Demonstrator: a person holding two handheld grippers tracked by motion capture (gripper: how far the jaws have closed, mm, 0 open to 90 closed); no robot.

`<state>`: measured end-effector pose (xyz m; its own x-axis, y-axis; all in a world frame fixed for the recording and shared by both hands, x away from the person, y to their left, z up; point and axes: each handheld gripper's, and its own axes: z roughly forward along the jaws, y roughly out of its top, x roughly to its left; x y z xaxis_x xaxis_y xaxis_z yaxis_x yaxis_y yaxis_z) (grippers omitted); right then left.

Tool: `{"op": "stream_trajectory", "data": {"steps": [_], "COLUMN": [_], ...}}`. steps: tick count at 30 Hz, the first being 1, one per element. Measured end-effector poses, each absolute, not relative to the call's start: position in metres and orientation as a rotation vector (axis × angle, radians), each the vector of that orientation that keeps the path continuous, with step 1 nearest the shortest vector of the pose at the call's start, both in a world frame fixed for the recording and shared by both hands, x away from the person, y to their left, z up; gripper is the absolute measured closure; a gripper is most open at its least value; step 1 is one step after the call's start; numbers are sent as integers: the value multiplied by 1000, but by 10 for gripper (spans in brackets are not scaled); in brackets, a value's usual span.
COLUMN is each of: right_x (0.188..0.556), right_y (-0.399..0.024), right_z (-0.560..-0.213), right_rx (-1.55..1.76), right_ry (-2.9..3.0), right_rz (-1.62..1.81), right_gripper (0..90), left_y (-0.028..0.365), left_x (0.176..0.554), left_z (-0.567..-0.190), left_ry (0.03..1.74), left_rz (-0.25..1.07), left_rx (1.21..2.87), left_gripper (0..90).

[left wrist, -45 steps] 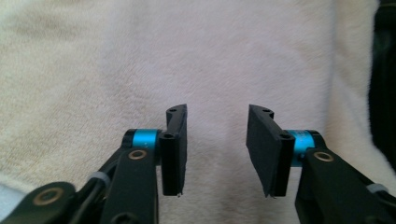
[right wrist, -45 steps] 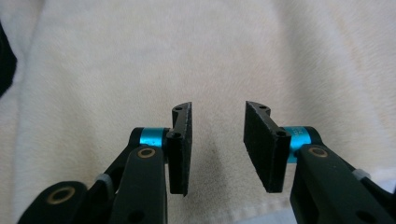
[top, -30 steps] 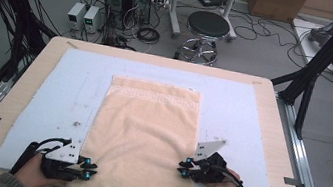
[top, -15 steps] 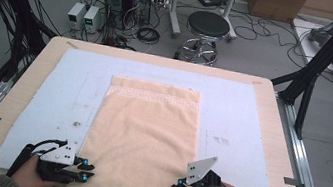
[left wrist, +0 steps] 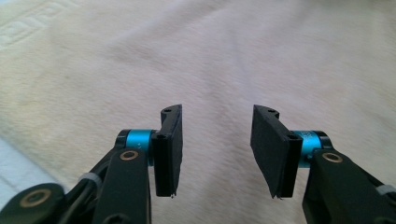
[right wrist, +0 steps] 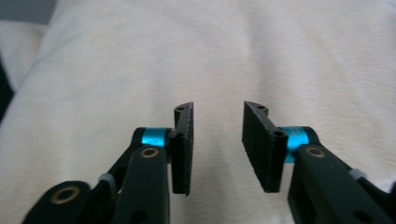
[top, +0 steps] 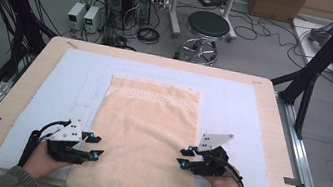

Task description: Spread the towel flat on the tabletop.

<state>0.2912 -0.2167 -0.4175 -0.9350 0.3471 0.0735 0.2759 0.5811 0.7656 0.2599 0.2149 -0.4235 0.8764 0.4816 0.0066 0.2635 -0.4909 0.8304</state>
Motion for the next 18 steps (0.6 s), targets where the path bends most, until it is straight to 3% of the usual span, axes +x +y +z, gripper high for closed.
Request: {"op": "stream_trajectory", "data": {"steps": [8, 18], "right_x": [310, 330], "right_y": [-225, -220], "right_z": [-420, -417], "right_rx": [678, 813], "right_ry": [2628, 2492], "right_rz": [1319, 1340], "right_gripper": [479, 240], "left_y": [216, 223], "left_x": [280, 293], "left_z": [-423, -426], "left_ry": [637, 755], "left_rz": [331, 352], "left_rx": [2057, 2051], "left_gripper": [441, 305]}}
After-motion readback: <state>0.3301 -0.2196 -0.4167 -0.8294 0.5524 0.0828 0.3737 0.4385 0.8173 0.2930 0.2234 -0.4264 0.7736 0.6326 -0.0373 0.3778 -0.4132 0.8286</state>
